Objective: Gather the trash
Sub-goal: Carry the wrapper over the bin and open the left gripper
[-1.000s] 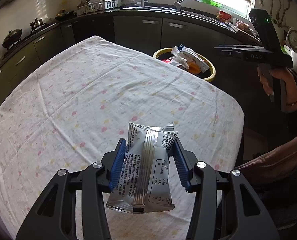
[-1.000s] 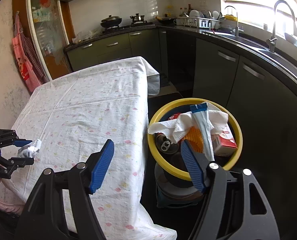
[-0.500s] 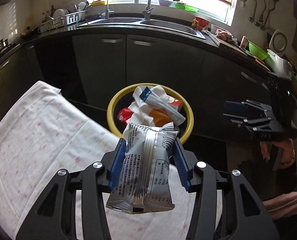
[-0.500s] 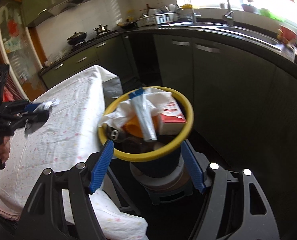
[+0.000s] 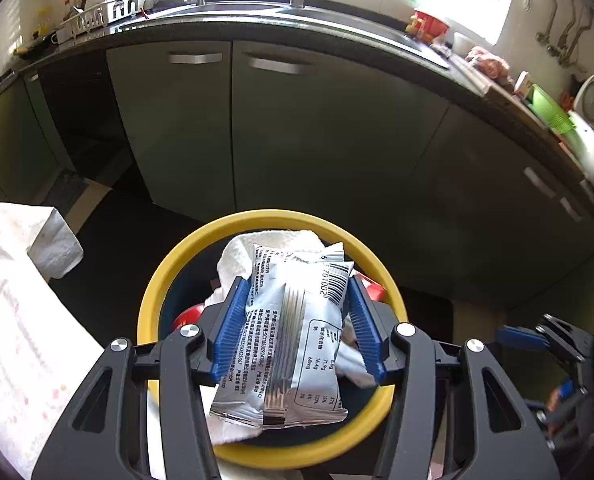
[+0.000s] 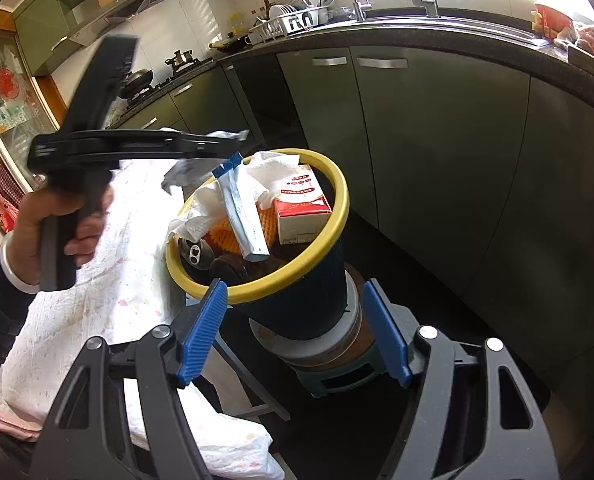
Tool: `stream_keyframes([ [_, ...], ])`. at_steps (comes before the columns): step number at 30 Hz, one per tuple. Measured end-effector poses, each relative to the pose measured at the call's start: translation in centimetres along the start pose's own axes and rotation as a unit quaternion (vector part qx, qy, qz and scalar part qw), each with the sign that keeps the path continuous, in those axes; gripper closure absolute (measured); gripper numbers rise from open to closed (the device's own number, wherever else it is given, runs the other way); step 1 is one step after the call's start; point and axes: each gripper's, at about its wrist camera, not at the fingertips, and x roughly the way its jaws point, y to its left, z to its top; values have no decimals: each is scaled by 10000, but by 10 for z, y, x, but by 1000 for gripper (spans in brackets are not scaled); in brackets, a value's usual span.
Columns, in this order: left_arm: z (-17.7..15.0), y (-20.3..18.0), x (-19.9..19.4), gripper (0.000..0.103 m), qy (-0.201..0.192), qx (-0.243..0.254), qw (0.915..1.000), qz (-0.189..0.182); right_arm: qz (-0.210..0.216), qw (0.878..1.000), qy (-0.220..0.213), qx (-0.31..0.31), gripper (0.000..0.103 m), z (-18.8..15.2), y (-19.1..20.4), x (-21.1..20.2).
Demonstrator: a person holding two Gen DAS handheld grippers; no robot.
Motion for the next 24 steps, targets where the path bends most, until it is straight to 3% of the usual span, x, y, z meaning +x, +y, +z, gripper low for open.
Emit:
stream_keyframes([
  [2,3,-4,8,42,31,-21,10000,77,24,10000,-28,44,36,0,-2,-2],
  [4,4,-4,14,22,21,-29,9997,234,29,9999,-57,89,36,-1,-4,-5],
  [10,6,-3,23,18,46,-100,9988,487,-6,9998,-111,161,36,-3,-9,-11],
  [15,0,5,7,13,-126,-314,9984,463,-17,9998,-103,189,35,-3,-7,-14],
  [20,-26,6,-48,6,-601,-426,9955,593,-134,9998,-110,-48,31,-4,7,-21],
  [24,-70,8,-115,5,-1072,-618,9889,820,-179,9994,-85,-281,28,-5,27,-24],
])
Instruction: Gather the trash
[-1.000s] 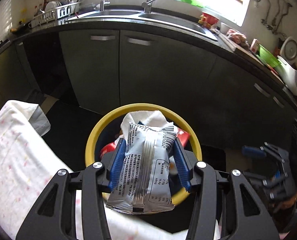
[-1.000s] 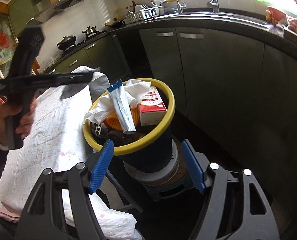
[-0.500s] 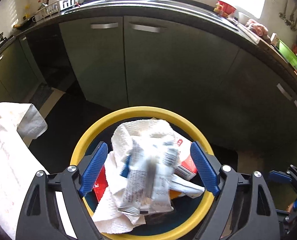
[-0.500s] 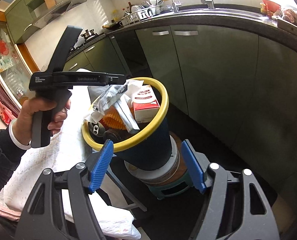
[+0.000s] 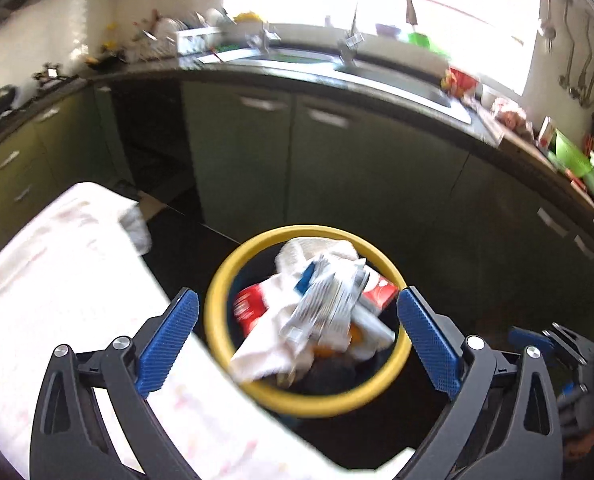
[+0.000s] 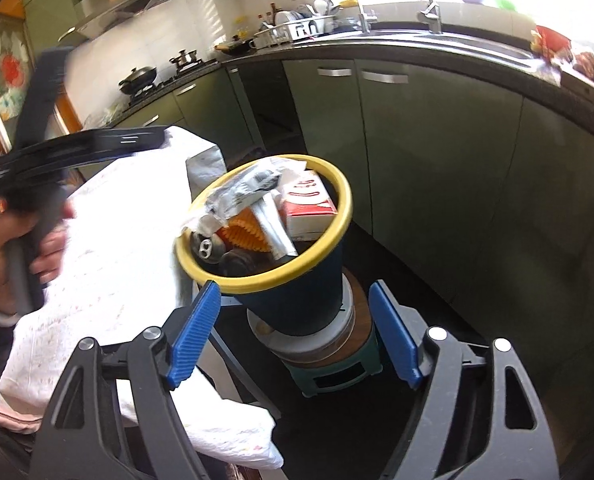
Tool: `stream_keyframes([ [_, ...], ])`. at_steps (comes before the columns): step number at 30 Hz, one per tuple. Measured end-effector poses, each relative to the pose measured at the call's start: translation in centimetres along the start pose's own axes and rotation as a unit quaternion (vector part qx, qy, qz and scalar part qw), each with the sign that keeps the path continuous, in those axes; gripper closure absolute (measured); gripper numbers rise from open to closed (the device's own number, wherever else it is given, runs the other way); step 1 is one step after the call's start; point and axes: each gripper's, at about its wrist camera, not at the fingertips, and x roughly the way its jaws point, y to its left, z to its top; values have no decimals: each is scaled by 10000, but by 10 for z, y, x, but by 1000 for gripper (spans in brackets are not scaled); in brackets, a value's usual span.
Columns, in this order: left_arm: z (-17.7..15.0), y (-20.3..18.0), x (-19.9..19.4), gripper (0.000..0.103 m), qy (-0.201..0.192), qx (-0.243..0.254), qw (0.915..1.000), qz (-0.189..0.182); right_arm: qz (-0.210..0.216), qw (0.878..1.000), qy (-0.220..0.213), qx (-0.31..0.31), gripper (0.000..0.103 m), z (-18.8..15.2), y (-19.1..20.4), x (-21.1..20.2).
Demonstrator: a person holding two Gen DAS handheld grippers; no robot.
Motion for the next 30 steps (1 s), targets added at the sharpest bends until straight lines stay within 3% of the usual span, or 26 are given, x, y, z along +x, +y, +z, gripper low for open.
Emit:
stream_keyframes([
  [5,-48,33,-96,5,-424,-372,9970,538,189,9985,-27,-517,7,0,47,-7],
  [7,-69,43,-130,5,-587,-435,9933,899,323,9963,-82,-796,7,1,72,-10],
  [10,-104,60,-181,5,-741,-667,9802,1710,412,9926,-141,-1136,7,3,105,-13],
  [13,-139,80,-223,5,-863,-994,9663,2213,588,9899,-115,-1281,7,4,131,-14],
  [21,-216,117,-330,5,-1062,-1864,9346,2837,708,9840,-166,-1629,7,5,187,-49],
  [26,-239,121,-381,5,-1314,-2060,9230,2972,596,9799,-726,-1758,7,9,206,-95],
  [30,-248,109,-404,5,-1500,-2066,9200,2975,490,9789,-1017,-1705,7,7,208,-119],
])
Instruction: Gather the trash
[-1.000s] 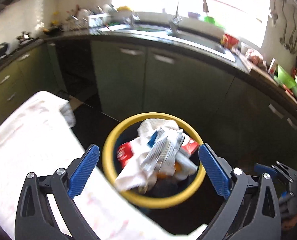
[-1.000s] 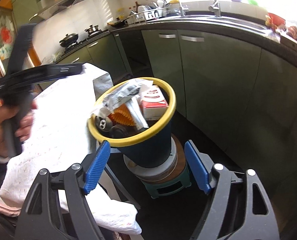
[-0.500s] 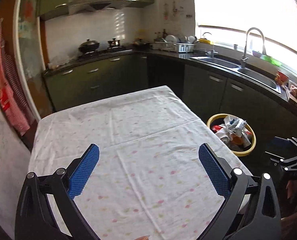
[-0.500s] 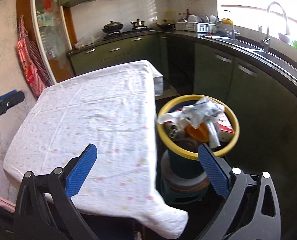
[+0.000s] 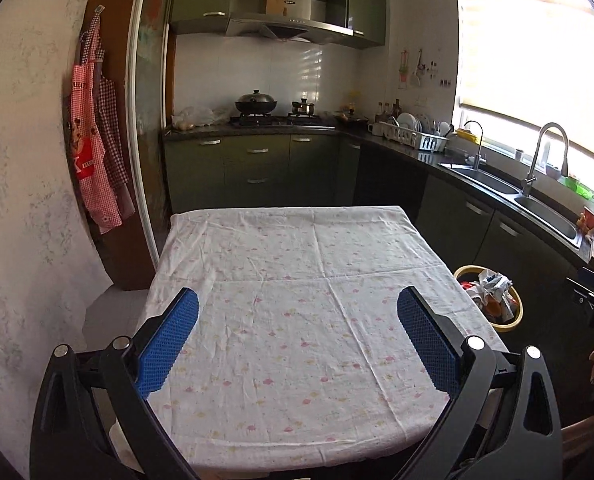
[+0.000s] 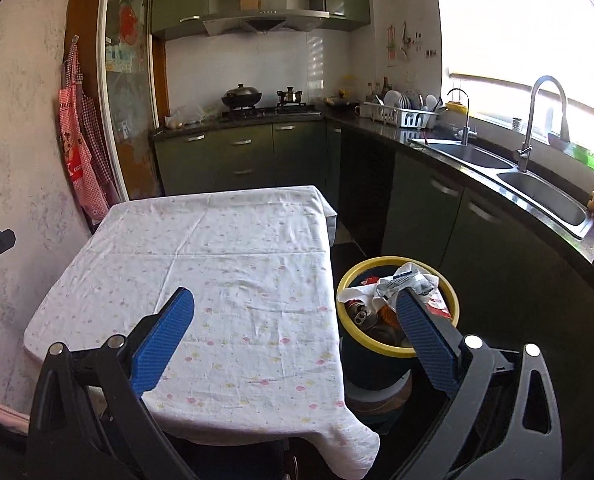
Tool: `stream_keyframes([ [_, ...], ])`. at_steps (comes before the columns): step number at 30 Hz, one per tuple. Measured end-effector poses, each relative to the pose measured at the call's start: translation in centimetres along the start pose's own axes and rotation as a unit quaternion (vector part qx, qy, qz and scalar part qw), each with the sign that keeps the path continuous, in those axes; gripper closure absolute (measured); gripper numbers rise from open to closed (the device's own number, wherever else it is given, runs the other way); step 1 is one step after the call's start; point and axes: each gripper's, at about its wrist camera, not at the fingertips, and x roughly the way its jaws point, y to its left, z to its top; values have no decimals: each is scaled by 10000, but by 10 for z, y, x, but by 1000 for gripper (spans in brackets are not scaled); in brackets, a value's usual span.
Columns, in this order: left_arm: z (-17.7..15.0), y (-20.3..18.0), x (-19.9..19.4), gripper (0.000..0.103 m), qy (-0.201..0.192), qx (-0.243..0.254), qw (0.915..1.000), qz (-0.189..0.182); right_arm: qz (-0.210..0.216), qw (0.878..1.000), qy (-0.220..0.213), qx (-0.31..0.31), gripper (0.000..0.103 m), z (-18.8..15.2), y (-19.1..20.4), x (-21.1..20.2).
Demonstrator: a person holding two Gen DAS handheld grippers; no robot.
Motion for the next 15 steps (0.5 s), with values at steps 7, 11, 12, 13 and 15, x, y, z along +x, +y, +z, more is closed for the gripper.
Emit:
stream_keyframes([
  [7,-8,1,-17,5,45,-45,9999,127,-3,10000,-76,6,7,-4,3,-11],
  [11,-10,0,-23,5,36,-45,9998,182,2,9999,-137,31,7,-6,1,-17],
  [12,-10,0,-23,5,21,-63,9998,184,-19,9999,-149,40,7,-6,0,-18],
  [13,-10,0,-25,5,4,-75,9998,184,-34,9999,-159,47,7,-6,-1,-19],
  [15,-9,-1,-25,5,-7,-77,9998,195,-51,9998,-171,74,7,-6,-3,-21],
])
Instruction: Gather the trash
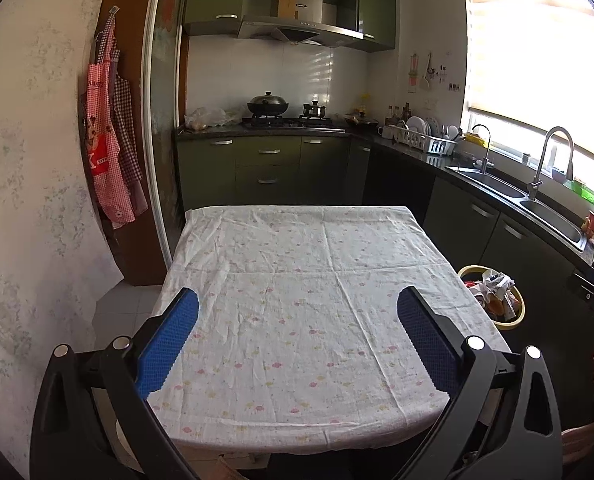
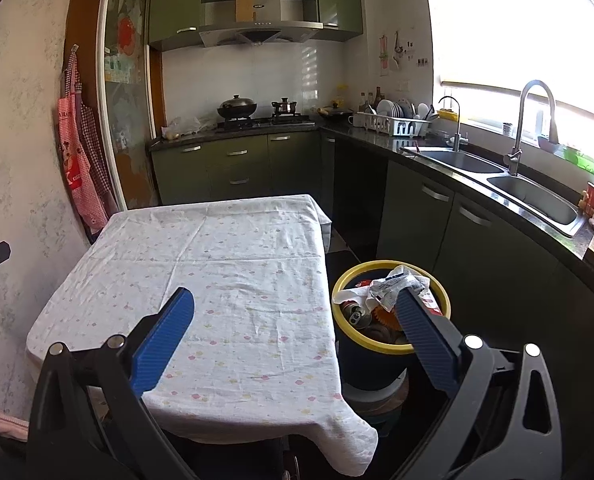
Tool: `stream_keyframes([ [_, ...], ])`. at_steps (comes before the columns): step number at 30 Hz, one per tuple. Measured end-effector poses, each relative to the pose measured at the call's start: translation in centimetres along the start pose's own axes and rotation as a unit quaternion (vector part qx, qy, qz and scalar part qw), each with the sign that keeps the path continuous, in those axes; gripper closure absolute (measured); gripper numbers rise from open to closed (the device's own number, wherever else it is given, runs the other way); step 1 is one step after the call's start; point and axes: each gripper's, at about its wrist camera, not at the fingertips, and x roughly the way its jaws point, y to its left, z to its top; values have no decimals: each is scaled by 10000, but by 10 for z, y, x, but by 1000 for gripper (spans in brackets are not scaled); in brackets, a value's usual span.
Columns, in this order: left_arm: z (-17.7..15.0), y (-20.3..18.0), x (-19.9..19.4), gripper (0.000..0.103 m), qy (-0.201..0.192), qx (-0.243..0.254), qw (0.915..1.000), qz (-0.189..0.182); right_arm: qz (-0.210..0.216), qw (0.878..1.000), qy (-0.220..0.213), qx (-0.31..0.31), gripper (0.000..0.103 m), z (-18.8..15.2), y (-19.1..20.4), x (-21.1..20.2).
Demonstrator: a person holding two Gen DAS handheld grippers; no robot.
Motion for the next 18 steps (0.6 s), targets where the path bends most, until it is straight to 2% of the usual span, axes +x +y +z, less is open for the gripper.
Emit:
stream_keyframes([
  [18,-3,-5,9,5,127,29,9999,-85,-25,10000,33,38,7,0,-2,3],
])
